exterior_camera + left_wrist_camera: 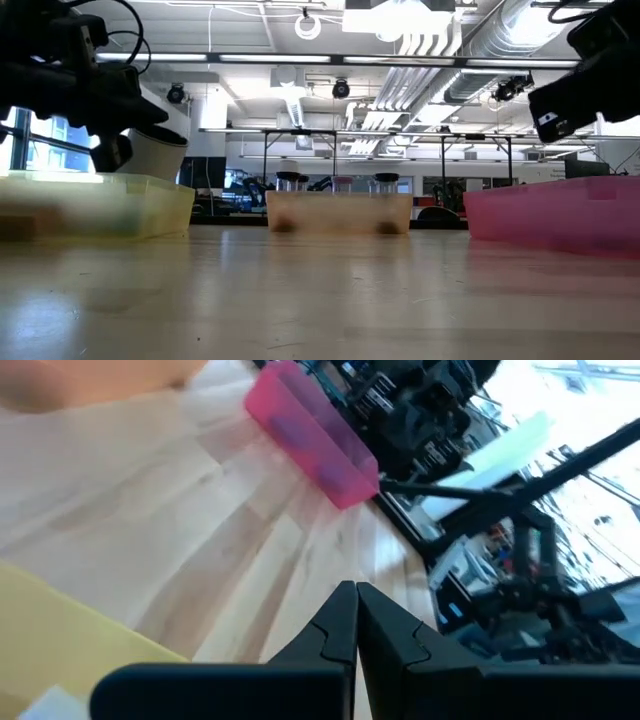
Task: Pick & Place Office items
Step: Return to Home Position
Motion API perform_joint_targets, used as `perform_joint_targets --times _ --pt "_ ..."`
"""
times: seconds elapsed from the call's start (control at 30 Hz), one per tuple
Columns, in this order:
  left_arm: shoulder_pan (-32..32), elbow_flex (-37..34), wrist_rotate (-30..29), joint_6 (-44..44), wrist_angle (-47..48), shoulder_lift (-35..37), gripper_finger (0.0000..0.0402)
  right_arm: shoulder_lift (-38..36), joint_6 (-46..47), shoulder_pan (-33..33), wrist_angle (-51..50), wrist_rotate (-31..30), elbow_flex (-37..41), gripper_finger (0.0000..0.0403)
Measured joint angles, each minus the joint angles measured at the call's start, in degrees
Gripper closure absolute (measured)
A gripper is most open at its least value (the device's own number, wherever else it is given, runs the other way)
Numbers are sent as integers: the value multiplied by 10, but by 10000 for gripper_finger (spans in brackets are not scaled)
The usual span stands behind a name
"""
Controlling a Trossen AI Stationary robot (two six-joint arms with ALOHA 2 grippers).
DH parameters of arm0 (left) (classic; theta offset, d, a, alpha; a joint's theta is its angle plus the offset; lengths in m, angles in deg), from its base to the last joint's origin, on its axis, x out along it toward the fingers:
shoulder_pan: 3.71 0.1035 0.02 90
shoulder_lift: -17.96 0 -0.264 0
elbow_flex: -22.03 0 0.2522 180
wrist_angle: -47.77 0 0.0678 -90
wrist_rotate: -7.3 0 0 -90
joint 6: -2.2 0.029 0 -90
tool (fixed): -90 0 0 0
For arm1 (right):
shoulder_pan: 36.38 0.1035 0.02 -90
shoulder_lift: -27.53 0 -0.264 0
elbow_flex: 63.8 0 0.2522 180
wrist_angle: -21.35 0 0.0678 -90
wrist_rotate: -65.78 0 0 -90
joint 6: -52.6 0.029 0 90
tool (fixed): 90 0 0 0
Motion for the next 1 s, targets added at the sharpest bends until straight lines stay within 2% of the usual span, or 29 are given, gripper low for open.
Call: perform_joint_targets --times 0.63,1.0 --pt "-16 0 0 0 0 7 401 -177 0 16 0 0 0 401" --pt "-16 0 0 0 0 123 401 -206 0 16 -1 0 0 401"
